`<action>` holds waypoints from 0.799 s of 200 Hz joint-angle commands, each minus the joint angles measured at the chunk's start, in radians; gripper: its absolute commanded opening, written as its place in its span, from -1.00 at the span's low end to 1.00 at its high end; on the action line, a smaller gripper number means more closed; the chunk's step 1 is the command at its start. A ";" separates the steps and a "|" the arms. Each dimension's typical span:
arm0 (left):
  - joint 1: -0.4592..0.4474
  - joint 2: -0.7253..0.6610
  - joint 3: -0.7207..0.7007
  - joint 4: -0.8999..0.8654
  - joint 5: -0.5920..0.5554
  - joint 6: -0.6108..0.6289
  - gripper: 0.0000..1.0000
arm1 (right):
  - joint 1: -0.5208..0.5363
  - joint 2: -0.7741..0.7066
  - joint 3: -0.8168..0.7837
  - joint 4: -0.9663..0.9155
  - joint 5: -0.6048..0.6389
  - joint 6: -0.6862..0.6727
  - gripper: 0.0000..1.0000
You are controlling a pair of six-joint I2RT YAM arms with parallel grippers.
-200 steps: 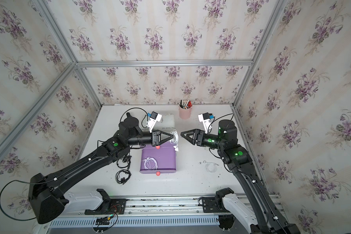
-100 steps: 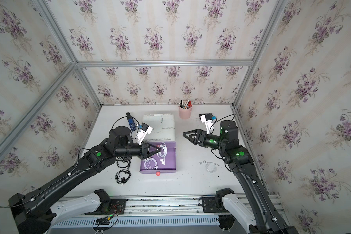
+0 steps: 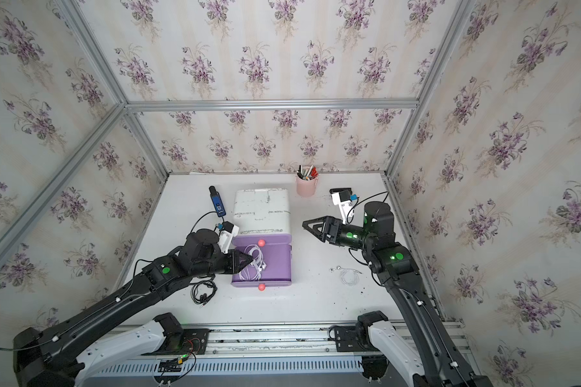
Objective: Place the wired earphones into the drawer by color
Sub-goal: Place the wired earphones in the drawer.
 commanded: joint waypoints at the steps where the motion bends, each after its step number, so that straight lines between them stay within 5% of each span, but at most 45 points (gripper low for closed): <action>1: 0.000 0.004 -0.002 0.059 -0.057 -0.033 -0.67 | 0.000 -0.009 -0.011 0.011 0.004 -0.008 0.56; 92: -0.003 0.061 -0.057 0.118 -0.023 -0.057 -0.63 | 0.001 -0.018 -0.020 -0.064 0.039 -0.057 0.56; 160: -0.008 0.095 -0.083 0.125 -0.019 -0.057 -0.14 | -0.012 -0.038 -0.046 -0.197 0.131 -0.104 0.56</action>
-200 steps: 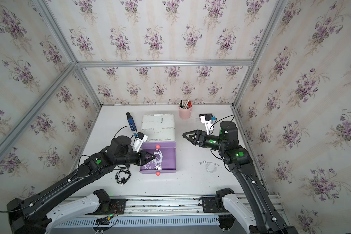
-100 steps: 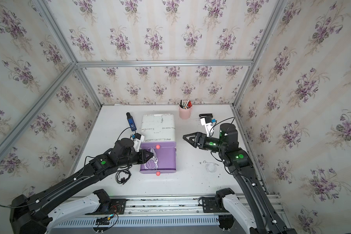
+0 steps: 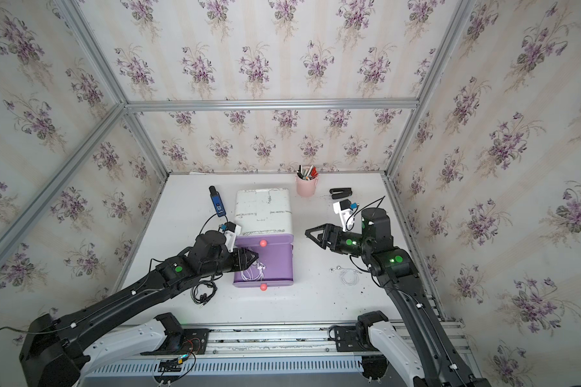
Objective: Place the wired earphones into the drawer by color
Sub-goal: Place the wired earphones in the drawer, then pick up the wired earphones from the center of the board.
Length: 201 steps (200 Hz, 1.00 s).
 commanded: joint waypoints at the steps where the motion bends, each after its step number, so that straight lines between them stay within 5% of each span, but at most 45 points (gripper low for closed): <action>1: -0.003 0.010 -0.012 -0.026 0.031 -0.011 -0.14 | -0.006 -0.014 -0.004 -0.044 0.037 -0.028 0.56; 83: -0.005 -0.064 0.041 -0.102 0.049 0.000 0.50 | -0.017 -0.025 -0.013 -0.109 0.107 -0.028 0.56; 165: -0.004 -0.206 0.139 -0.159 0.180 0.060 0.81 | -0.110 0.004 -0.077 -0.437 0.704 -0.016 0.51; 201: -0.008 -0.236 0.179 -0.143 0.245 0.115 0.86 | -0.117 0.000 -0.209 -0.427 0.690 0.047 0.43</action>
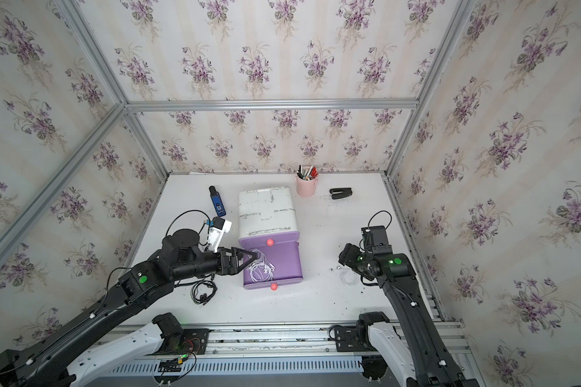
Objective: Place the wired earphones into the drawer by color
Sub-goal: Pick up the wired earphones from the center of the board.
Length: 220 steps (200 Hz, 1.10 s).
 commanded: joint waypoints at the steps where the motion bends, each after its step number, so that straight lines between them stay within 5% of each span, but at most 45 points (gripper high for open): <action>1: -0.003 -0.012 0.024 0.013 0.062 0.060 0.85 | -0.001 0.001 -0.066 -0.028 0.037 0.055 0.42; 93: -0.002 -0.011 0.043 0.009 0.063 0.083 0.87 | 0.020 0.147 -0.115 -0.007 0.120 0.118 0.12; 220: 0.000 0.040 0.086 -0.015 0.050 0.140 0.88 | 0.061 0.352 -0.129 0.132 0.245 0.207 -0.04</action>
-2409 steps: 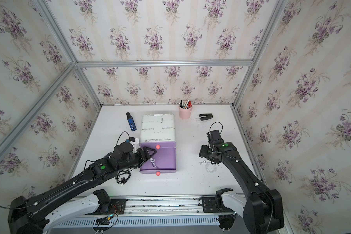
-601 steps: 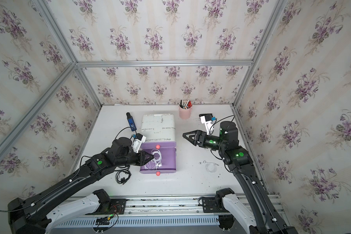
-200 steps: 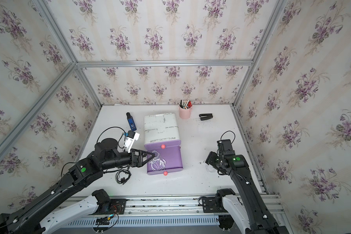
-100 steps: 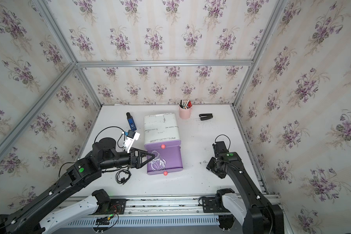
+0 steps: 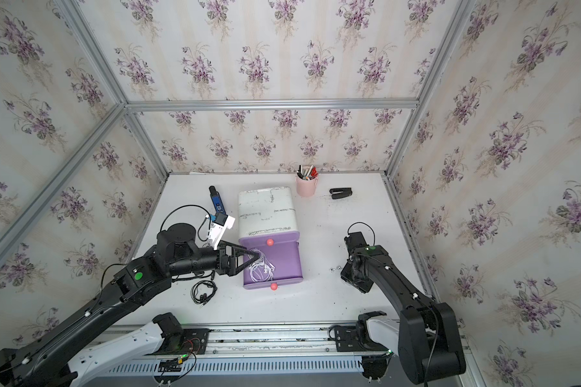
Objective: Place the wired earphones into the drawer by color
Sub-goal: Pick up the wired earphones from the center of the board.
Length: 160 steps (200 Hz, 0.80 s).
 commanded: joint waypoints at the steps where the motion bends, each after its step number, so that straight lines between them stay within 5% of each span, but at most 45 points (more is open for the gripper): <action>1: 0.001 0.000 0.008 -0.011 -0.008 0.029 0.88 | 0.003 0.018 0.003 0.045 0.041 0.024 -0.04; 160: 0.002 -0.035 -0.002 -0.064 -0.059 0.022 0.88 | 0.051 0.190 -0.069 0.229 0.067 0.048 -0.55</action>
